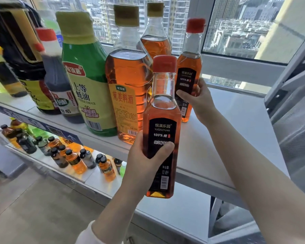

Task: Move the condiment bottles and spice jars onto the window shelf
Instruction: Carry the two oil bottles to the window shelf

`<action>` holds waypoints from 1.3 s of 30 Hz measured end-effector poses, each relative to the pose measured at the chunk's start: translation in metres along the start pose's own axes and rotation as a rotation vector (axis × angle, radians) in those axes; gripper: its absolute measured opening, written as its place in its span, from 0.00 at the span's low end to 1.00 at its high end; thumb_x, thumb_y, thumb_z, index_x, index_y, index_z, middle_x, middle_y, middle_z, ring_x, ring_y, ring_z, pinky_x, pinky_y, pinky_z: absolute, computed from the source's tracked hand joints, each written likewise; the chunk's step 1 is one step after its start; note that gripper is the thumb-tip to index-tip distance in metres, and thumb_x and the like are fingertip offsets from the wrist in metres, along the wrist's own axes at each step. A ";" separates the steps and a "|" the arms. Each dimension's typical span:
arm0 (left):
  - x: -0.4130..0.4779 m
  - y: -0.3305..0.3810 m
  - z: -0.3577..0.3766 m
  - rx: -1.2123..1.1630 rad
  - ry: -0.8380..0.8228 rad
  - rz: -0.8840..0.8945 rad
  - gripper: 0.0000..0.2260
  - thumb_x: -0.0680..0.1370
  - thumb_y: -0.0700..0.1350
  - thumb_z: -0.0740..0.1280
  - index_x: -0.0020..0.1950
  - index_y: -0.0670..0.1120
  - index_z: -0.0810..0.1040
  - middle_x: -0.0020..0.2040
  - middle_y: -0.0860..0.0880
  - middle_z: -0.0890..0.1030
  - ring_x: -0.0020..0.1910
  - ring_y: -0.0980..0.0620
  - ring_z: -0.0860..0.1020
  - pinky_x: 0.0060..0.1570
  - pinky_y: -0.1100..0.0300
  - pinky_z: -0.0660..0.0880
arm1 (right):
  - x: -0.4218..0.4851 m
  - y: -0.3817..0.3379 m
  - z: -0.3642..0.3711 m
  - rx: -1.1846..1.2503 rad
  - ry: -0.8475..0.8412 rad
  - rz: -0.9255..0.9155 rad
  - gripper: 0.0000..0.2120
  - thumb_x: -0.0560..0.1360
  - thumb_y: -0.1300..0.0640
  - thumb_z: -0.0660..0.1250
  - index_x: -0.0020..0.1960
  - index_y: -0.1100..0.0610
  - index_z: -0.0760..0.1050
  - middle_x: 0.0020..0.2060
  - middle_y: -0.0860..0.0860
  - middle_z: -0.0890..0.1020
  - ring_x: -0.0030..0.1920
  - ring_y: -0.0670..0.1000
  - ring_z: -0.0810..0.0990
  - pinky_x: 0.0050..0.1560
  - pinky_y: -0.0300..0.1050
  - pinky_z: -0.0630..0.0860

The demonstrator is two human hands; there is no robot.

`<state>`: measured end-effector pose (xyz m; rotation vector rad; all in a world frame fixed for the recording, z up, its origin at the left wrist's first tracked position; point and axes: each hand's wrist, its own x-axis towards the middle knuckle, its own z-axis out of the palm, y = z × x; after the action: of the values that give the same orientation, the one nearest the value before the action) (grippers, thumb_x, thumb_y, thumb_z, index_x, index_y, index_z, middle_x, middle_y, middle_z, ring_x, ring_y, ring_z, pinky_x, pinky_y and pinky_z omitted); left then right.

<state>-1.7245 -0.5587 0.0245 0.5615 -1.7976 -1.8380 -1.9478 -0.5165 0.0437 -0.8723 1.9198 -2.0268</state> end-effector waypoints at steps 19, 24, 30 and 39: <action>0.023 0.030 0.018 -0.015 -0.214 0.201 0.24 0.62 0.60 0.73 0.52 0.52 0.72 0.44 0.55 0.80 0.42 0.63 0.80 0.36 0.72 0.74 | -0.105 -0.122 -0.001 -0.239 -0.143 -0.167 0.26 0.56 0.35 0.73 0.52 0.40 0.76 0.52 0.47 0.82 0.52 0.48 0.82 0.50 0.45 0.79; 0.029 0.034 0.020 0.072 -0.233 0.273 0.20 0.65 0.56 0.69 0.54 0.53 0.70 0.45 0.58 0.79 0.43 0.66 0.78 0.37 0.73 0.73 | -0.112 -0.121 -0.002 -0.220 -0.076 -0.161 0.24 0.58 0.47 0.76 0.53 0.41 0.78 0.50 0.53 0.83 0.48 0.56 0.83 0.53 0.55 0.80; 0.018 0.022 0.001 0.204 -0.023 0.513 0.24 0.72 0.57 0.68 0.65 0.51 0.68 0.61 0.52 0.76 0.60 0.57 0.75 0.56 0.65 0.73 | -0.112 -0.112 0.005 -0.192 0.025 -0.180 0.23 0.58 0.51 0.78 0.51 0.40 0.77 0.47 0.47 0.83 0.47 0.50 0.83 0.52 0.48 0.80; 0.011 -0.003 -0.031 0.340 0.241 0.746 0.08 0.76 0.44 0.65 0.53 0.43 0.76 0.52 0.51 0.77 0.53 0.54 0.76 0.51 0.60 0.76 | -0.098 -0.097 0.024 -0.240 0.039 -0.189 0.25 0.56 0.47 0.77 0.52 0.40 0.77 0.46 0.48 0.81 0.45 0.50 0.80 0.55 0.51 0.78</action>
<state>-1.7143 -0.5896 0.0208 0.1660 -1.8203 -0.9374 -1.8328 -0.4716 0.1107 -1.1162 2.2122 -1.9515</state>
